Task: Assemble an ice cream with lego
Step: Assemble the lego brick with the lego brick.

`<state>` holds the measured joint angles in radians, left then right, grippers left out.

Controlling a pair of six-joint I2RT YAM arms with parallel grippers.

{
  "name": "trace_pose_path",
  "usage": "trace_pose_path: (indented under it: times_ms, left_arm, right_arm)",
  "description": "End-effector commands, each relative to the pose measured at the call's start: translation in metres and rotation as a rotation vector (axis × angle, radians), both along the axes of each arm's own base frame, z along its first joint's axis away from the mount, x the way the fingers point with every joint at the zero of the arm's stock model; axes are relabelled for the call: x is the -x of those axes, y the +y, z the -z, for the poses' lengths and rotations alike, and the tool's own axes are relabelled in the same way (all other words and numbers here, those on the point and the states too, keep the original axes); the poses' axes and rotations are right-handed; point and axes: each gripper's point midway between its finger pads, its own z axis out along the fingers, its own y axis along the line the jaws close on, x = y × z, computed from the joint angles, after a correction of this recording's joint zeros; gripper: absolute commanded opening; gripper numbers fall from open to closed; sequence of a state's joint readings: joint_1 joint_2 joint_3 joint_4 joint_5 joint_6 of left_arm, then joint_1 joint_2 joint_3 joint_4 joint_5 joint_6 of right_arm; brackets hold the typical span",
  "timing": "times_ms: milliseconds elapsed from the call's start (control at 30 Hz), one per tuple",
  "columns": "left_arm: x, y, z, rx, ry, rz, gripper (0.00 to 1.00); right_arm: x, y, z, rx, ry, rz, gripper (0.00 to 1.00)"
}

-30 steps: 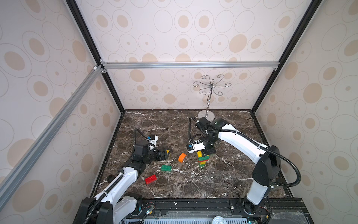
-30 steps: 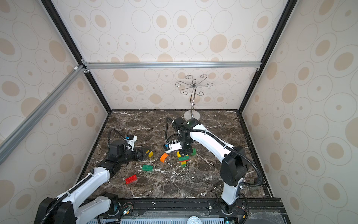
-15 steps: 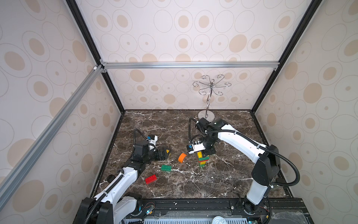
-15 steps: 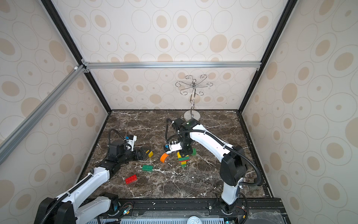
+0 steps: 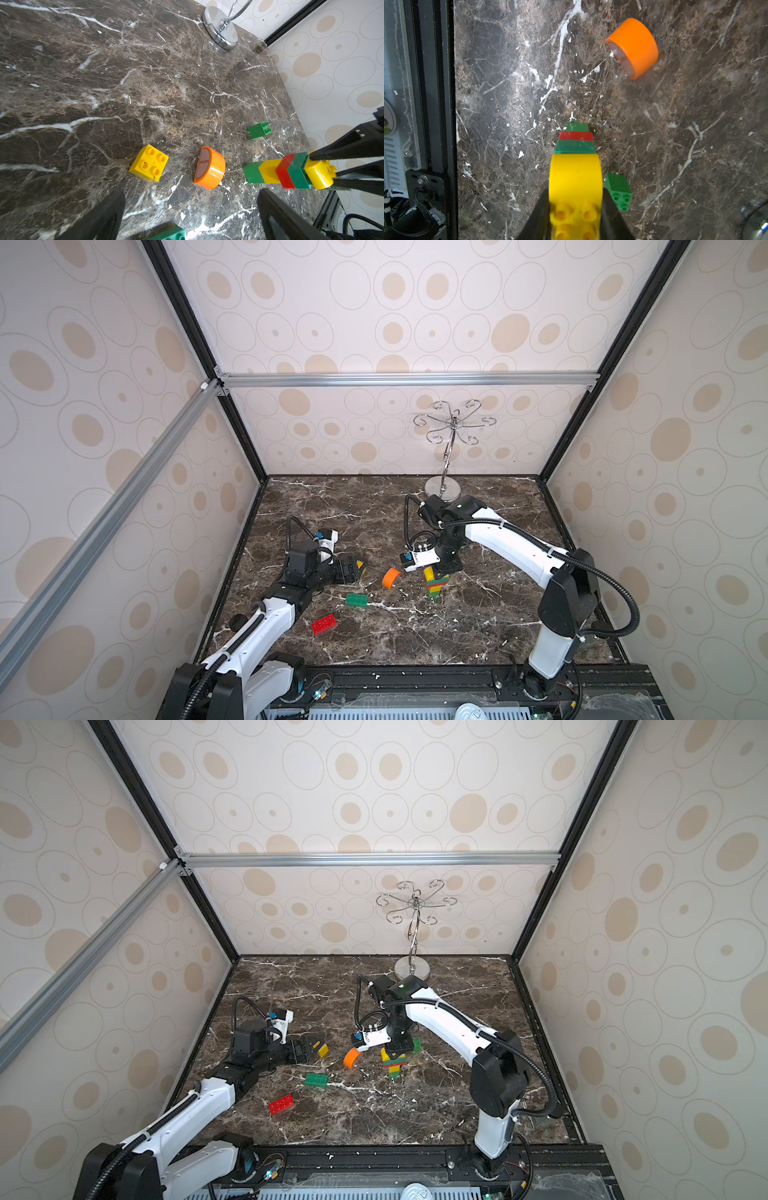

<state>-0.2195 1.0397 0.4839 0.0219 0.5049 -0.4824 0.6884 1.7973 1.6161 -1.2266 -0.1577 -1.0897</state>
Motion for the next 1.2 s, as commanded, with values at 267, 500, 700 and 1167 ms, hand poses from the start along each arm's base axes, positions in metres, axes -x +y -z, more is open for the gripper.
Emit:
trace_pose_path:
  times_ms: [267, 500, 700, 1167]
  left_arm:
    - [-0.006, 0.001, -0.018, 0.013, -0.056, 0.002, 1.00]
    - [-0.005, 0.000, -0.018, 0.012, -0.055, 0.003, 1.00]
    - [-0.006, 0.001, -0.018, 0.015, -0.057, 0.000, 1.00]
    - [-0.006, 0.001, -0.019, 0.016, -0.060, -0.002, 1.00]
  right_arm:
    - [0.012, -0.004, 0.019, 0.032, 0.070, -0.033, 0.00]
    - [0.016, 0.001, 0.016, 0.011, 0.102, -0.021, 0.00]
    - [0.010, -0.002, 0.008, 0.012, 0.052, -0.019, 0.00]
    - [0.007, 0.001, 0.004, -0.023, 0.036, -0.003, 0.00]
